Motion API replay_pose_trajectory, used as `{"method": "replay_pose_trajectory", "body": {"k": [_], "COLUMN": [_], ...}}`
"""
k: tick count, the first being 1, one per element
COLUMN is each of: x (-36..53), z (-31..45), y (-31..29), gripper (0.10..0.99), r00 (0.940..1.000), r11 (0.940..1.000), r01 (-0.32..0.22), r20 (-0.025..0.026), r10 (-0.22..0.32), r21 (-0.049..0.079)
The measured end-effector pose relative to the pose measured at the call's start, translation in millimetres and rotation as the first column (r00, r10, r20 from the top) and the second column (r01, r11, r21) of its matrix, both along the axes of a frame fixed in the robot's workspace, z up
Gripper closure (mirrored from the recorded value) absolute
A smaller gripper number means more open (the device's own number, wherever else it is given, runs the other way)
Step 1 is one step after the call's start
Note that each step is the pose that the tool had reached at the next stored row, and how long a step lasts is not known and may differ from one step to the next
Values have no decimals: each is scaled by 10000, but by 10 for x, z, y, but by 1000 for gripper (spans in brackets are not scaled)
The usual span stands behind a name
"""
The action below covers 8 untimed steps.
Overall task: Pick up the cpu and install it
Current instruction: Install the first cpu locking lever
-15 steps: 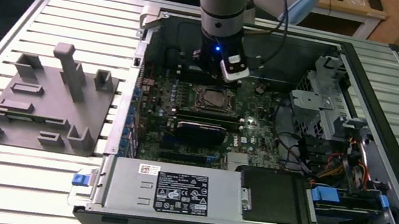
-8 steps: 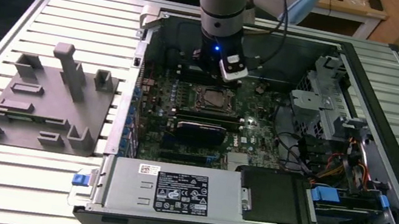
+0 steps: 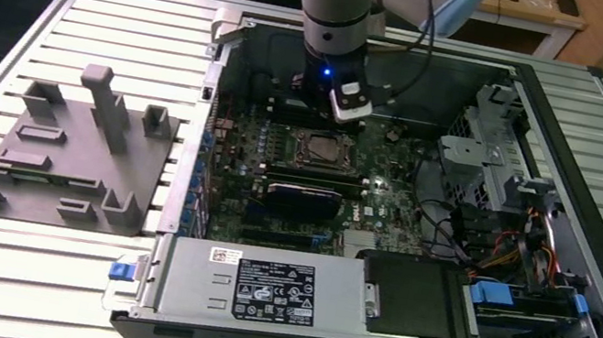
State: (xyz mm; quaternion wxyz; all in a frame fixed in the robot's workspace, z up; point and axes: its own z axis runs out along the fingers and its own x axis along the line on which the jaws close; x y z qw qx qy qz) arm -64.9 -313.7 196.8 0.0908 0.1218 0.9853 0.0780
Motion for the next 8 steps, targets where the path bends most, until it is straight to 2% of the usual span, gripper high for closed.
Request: {"method": "replay_pose_trajectory", "body": {"k": [8], "x": [0], "z": [-20], "y": [-2], "gripper": [980], "r00": [9997], "r11": [9997], "r01": [232], "r20": [14], "r10": [-232], "r21": [-23]}}
